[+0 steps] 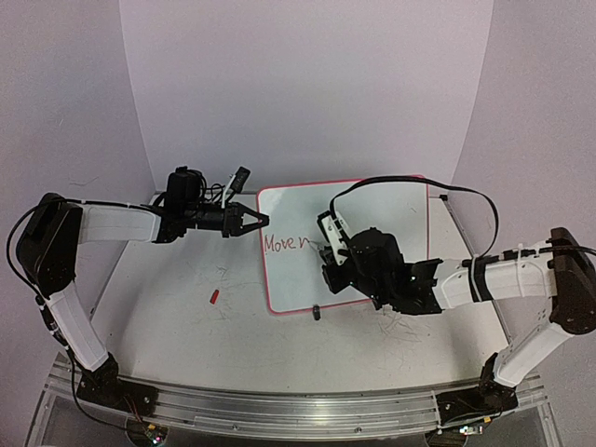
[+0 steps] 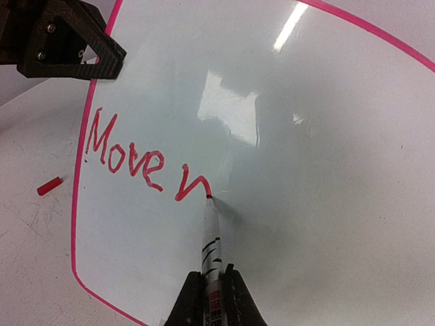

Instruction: Write a sentence on the whiteboard

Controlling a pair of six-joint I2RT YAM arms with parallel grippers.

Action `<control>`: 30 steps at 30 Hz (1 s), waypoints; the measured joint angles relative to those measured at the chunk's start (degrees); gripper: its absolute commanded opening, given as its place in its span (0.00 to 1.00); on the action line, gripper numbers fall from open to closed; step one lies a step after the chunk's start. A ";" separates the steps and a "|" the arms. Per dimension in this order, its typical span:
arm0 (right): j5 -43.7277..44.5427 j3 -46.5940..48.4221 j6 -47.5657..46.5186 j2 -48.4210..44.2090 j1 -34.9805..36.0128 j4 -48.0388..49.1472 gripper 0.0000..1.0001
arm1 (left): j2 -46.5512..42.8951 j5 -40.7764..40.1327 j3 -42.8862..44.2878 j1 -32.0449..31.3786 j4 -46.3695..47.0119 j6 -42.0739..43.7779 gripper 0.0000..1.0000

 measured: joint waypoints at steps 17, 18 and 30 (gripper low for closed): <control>-0.80 -0.39 2.20 -0.22 -0.10 -0.66 0.00 | 0.00 0.00 0.00 0.00 -0.02 0.00 0.00; -0.81 -0.39 2.22 -0.22 -0.10 -0.72 0.00 | 0.00 0.00 0.00 0.00 0.00 0.00 0.00; -1.07 -0.46 2.41 -0.22 -0.10 -1.09 0.00 | 0.00 0.00 0.00 0.00 -0.02 0.00 0.00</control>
